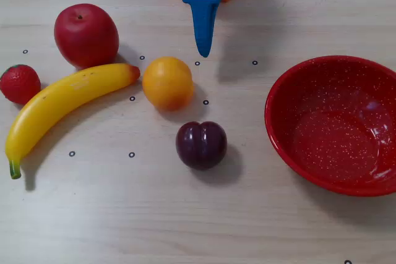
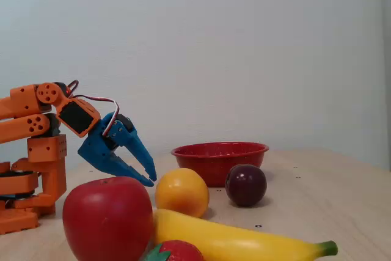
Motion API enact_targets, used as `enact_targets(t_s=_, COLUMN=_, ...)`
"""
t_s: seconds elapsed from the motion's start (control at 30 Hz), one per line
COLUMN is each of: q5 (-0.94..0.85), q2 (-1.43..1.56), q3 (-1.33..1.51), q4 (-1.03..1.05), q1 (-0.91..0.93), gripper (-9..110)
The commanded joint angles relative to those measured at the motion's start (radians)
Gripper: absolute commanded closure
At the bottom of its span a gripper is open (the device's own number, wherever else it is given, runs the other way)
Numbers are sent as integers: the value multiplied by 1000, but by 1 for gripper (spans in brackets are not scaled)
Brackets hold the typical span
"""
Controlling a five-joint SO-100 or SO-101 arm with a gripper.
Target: Put the plum in the red bowl.
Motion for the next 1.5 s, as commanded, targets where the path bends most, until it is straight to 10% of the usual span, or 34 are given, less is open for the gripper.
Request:
enact_targets(t_s=0.0, q5=-17, q2=11, q3=8, q4=2, q1=-34, gripper=101)
enact_targets(t_s=1.47, q5=25, q2=-115, q3=-55, q4=-80, q1=-2, gripper=101)
